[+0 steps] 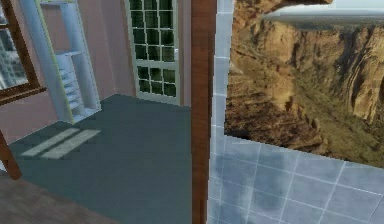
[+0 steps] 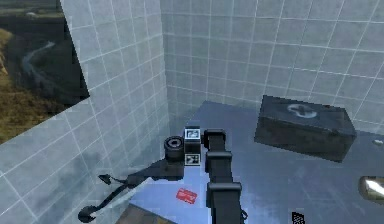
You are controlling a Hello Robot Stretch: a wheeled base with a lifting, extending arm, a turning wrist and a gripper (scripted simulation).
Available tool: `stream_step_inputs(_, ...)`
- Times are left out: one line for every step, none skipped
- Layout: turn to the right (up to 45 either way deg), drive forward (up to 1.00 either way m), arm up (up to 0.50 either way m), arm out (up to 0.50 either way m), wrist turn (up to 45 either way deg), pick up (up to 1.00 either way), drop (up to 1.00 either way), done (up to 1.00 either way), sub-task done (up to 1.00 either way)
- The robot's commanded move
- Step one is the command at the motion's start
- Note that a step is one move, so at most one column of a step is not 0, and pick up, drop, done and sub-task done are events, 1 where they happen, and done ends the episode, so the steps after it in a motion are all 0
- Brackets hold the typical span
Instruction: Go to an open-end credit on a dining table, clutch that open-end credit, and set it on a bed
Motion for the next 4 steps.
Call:
stream_step_inputs(0.0,0.0,0.0,0.0,45.0,0.0,0.0,0.0,0.0)
stream_step_inputs(0.0,0.0,0.0,0.0,45.0,0.0,0.0,0.0,0.0)
stream_step_inputs(0.0,0.0,0.0,0.0,9.0,0.0,0.0,0.0,0.0)
stream_step_inputs(0.0,0.0,-0.3,0.0,0.0,0.0,0.0,0.0,0.0)
